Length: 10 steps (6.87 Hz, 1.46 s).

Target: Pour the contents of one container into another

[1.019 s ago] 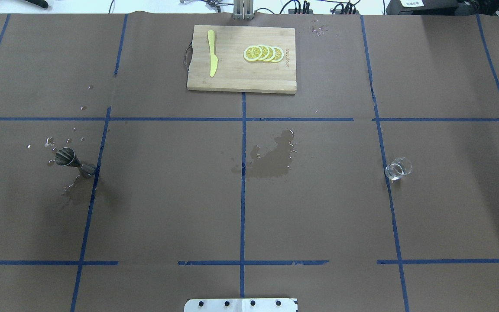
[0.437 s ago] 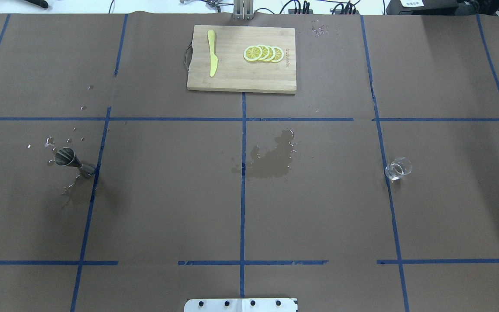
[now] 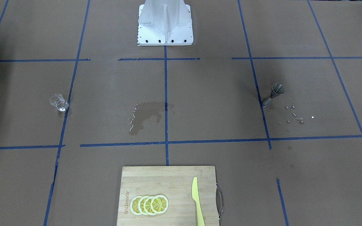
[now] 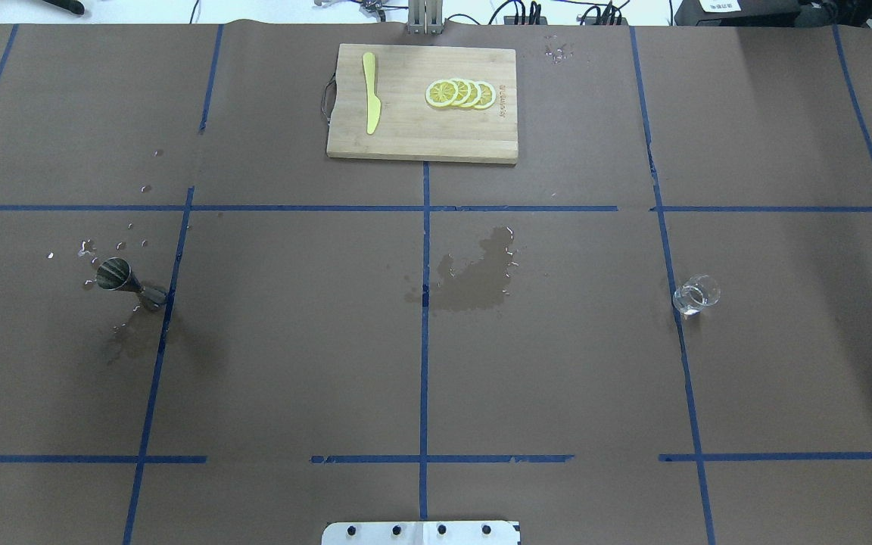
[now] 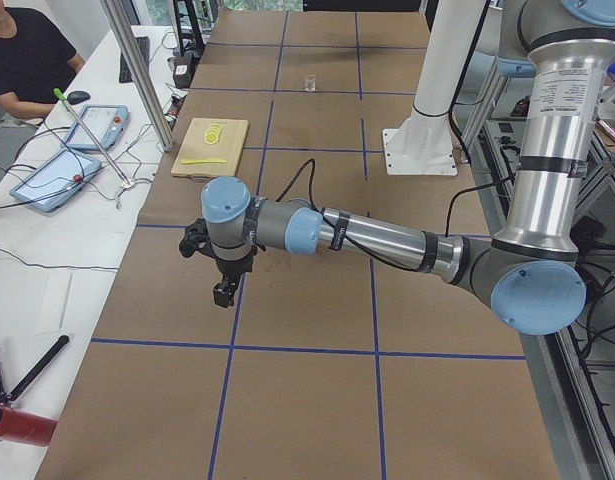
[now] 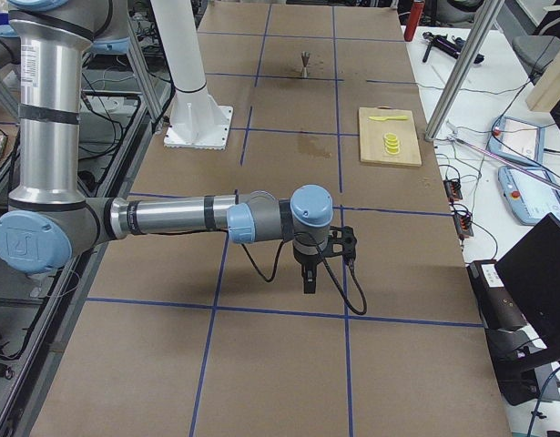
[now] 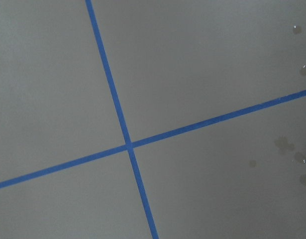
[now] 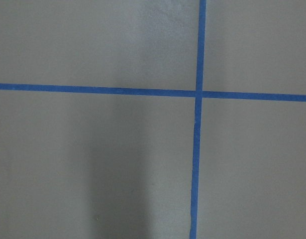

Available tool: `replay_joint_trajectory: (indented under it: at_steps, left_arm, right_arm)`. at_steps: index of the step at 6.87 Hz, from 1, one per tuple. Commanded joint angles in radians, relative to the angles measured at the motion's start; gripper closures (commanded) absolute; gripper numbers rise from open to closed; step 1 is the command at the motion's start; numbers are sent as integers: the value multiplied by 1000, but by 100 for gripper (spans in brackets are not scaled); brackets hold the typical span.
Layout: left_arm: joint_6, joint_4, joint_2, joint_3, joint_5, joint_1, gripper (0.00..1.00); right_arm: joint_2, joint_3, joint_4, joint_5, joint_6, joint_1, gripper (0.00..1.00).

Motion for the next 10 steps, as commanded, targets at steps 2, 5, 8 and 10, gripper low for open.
replay_joint_trajectory:
  at_steps: [2, 5, 8, 10]
  left_arm:
    - [-5, -70, 4, -6, -3, 9, 0]
    - [-493, -394, 3, -49, 10, 263, 0]
    - [-895, -503, 3, -269, 408, 627, 0]
    - [-1090, -521, 38, -418, 650, 775, 4]
  right_arm:
    - [10, 2, -1, 5, 1, -1, 0]
    - [10, 39, 2, 3, -11, -3, 0]
    - [-2, 35, 114, 5, 5, -5, 0]
    - [-1, 36, 117, 3, 4, -5, 0]
